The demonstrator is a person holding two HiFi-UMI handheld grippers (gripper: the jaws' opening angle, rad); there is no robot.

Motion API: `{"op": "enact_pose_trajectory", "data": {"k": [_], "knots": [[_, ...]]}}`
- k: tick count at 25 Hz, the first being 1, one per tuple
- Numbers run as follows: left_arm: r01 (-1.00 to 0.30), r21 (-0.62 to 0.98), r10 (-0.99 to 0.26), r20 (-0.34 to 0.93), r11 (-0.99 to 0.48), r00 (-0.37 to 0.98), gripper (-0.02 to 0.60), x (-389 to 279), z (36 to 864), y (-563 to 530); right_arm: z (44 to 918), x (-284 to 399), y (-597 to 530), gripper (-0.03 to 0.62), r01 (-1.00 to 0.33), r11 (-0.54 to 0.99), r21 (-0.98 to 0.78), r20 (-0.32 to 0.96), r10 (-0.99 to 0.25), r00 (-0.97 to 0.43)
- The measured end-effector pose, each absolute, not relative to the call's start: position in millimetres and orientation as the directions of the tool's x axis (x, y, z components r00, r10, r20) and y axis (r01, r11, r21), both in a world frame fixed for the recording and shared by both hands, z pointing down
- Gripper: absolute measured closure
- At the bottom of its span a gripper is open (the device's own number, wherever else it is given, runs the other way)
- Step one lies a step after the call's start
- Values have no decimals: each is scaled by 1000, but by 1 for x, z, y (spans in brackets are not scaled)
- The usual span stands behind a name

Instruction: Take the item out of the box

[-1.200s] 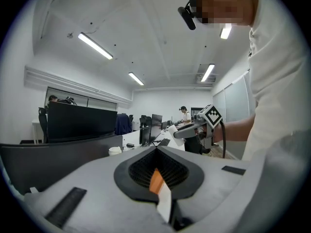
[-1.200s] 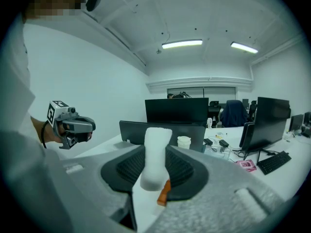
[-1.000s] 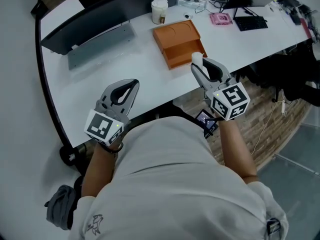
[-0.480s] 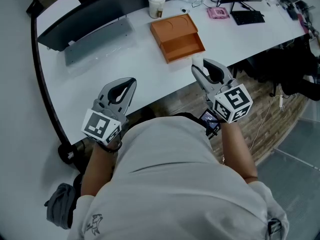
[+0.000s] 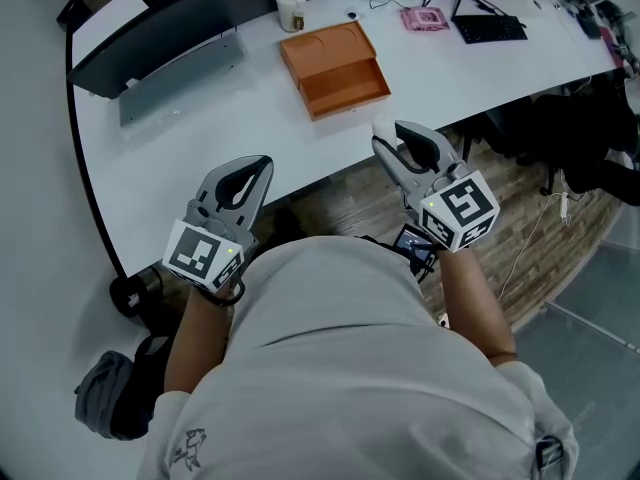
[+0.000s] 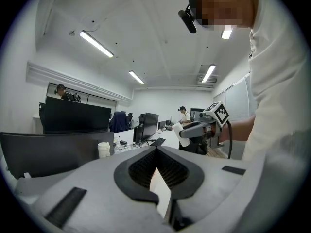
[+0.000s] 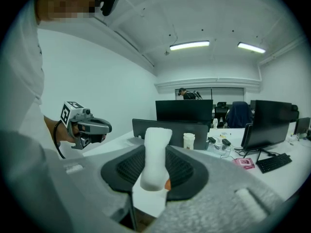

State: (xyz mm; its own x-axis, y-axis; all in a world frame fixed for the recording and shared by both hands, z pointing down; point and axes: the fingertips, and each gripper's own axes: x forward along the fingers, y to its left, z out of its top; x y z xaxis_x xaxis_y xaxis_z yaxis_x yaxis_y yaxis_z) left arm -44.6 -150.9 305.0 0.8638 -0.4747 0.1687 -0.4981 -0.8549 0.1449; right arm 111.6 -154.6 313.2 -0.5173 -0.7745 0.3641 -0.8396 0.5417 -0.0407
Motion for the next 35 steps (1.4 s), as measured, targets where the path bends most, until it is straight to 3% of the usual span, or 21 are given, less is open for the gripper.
{"op": "enact_pose_trajectory", "data": {"k": [20, 35], "knots": [[-556, 131, -526, 204, -821, 825, 584, 84, 318, 1, 328, 212, -12, 464, -761, 643, -88, 313, -707, -634], [-602, 113, -573, 213, -790, 792, 584, 104, 301, 111, 326, 241, 99, 464, -731, 674, -108, 276, -686, -673]]}}
